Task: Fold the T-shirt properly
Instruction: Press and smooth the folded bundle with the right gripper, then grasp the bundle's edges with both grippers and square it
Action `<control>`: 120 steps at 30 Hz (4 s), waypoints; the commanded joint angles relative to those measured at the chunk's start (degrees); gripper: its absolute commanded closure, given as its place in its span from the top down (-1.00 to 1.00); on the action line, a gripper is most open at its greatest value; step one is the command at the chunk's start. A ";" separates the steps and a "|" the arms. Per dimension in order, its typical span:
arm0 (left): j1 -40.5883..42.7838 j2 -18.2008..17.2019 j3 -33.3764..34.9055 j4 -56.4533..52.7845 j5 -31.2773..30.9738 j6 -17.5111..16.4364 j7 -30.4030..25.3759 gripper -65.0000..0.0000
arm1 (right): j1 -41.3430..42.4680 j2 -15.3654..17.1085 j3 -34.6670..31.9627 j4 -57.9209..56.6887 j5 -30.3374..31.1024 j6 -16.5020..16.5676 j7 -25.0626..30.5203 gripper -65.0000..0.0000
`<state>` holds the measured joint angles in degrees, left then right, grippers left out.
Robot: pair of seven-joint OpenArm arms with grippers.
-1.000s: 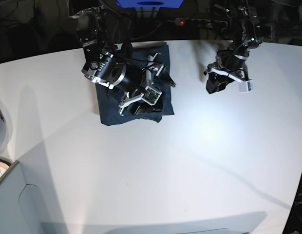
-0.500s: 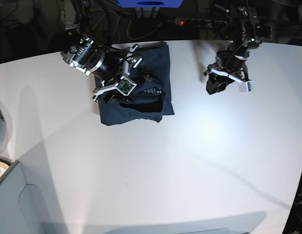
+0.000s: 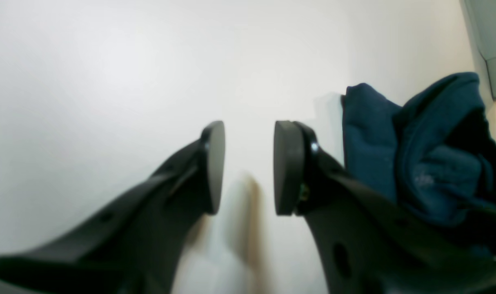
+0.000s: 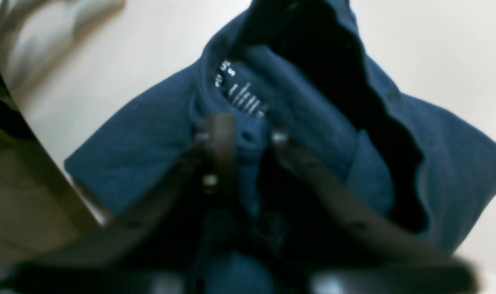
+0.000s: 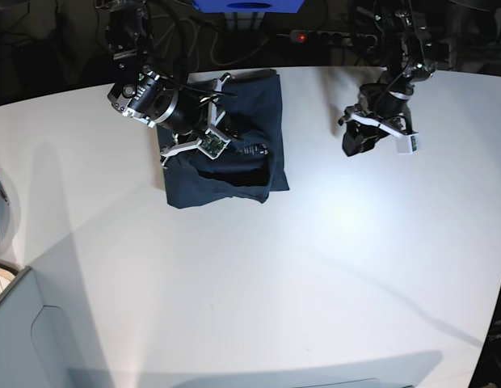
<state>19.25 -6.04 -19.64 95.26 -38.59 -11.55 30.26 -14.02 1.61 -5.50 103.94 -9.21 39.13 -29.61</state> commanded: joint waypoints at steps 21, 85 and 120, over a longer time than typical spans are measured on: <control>-0.39 -0.42 -0.27 1.04 -0.93 -0.62 -1.03 -0.39 | -6.15 -0.07 -13.01 8.10 0.99 0.87 1.61 -1.00; -14.01 3.54 18.63 -4.58 -0.22 -0.01 -1.65 0.10 | -3.25 3.89 0.62 9.60 1.08 0.87 1.08 0.21; -13.05 3.54 14.41 -7.48 -0.84 -0.01 -1.03 -0.66 | -3.25 4.59 3.69 7.40 1.34 0.87 0.99 0.21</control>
<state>6.79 -2.55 -5.28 86.67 -38.44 -10.90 29.87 -17.52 6.15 -1.78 110.32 -8.86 39.13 -30.00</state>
